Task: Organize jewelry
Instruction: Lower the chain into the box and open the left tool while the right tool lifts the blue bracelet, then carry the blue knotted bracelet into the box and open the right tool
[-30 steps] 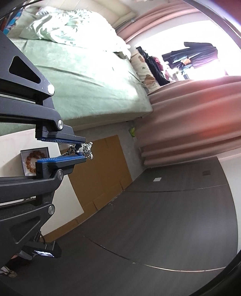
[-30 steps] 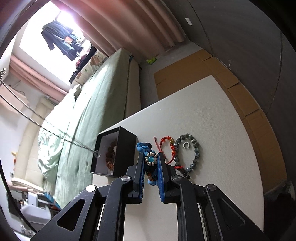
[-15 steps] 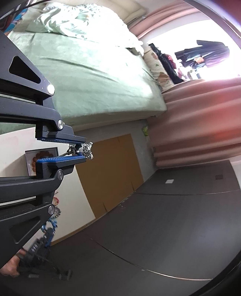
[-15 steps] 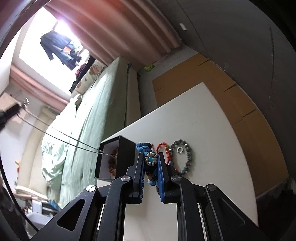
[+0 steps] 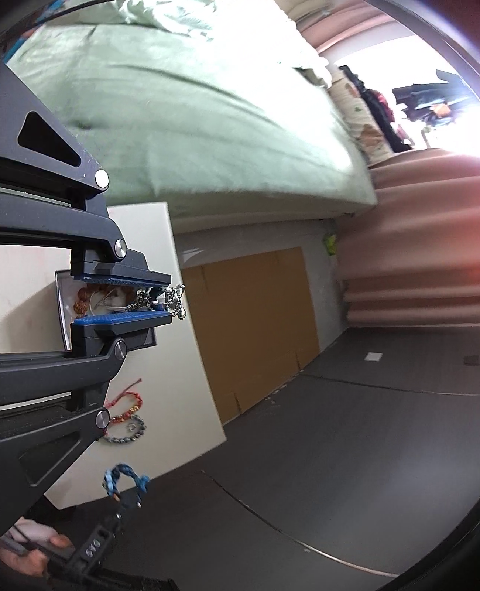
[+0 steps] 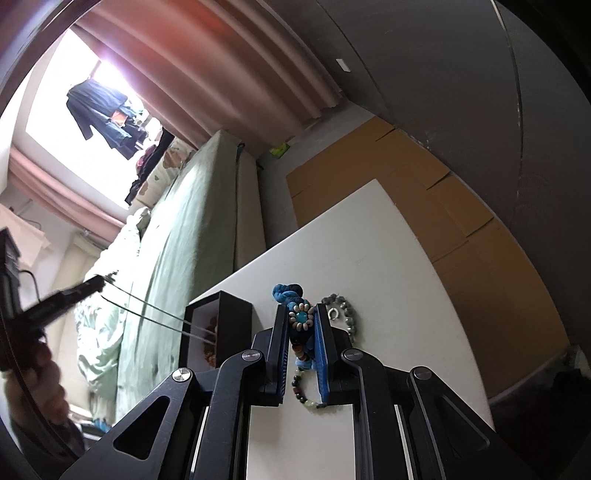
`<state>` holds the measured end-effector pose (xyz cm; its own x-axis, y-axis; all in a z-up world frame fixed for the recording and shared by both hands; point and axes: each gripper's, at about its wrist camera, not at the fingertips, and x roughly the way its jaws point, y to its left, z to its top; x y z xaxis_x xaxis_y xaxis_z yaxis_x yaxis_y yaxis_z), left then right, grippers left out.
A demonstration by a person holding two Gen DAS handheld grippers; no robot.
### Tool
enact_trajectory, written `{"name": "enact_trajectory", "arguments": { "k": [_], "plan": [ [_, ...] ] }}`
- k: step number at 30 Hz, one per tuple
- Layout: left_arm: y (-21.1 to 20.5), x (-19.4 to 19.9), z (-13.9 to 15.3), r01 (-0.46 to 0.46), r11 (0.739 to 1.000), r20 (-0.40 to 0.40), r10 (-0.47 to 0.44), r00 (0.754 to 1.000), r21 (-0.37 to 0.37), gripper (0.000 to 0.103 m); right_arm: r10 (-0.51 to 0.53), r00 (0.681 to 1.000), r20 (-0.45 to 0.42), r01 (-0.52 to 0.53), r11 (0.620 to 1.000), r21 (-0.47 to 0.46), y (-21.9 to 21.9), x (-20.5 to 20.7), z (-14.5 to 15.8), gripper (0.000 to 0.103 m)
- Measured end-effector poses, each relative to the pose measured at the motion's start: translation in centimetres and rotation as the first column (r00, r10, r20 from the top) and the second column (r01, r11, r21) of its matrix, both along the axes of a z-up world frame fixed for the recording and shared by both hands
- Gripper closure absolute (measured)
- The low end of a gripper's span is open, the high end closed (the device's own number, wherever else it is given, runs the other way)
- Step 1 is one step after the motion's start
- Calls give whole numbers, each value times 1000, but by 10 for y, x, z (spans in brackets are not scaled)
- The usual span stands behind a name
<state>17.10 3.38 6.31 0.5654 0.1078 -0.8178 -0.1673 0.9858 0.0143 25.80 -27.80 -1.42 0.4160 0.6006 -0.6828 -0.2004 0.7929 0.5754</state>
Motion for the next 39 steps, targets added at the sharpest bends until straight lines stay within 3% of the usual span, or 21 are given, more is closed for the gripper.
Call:
{"name": "enact_trajectory", "arguments": {
  "k": [10,18,19,21,22,23,27,32,39],
  "plan": [
    [8,4,-70,-33,996,-63,29,998,-77,90,-1,1000,7,1,1000,-21,8,0,4,89],
    [26,-4,-106,-106,964,-55,95,994,-244,89,20,1000,8,-19,999,-47,21,-2,3,89],
    [29,-8,-108,-120,956,-46,112,993,-269,87,23,1000,9,-22,999,-48,22,-2,3,89],
    [33,-20,-110,-144,939,-18,146,989,-312,69,29,1000,11,-28,999,-44,25,-3,3,89],
    [34,-28,-110,-156,933,-1,165,986,-324,50,31,999,13,-31,999,-41,27,-1,3,89],
    [35,-35,-110,-162,928,23,180,983,-335,41,35,999,15,-34,999,-40,29,-1,3,89],
    [38,-60,-112,-172,906,80,219,972,-387,38,58,998,30,-58,998,-18,40,-4,3,89],
    [51,-69,-118,-197,883,47,239,970,-426,38,97,993,68,-99,995,32,59,-10,5,89],
    [68,-78,-110,-178,884,81,235,969,-433,38,136,983,124,-146,986,76,97,-12,6,89]
  ]
}}
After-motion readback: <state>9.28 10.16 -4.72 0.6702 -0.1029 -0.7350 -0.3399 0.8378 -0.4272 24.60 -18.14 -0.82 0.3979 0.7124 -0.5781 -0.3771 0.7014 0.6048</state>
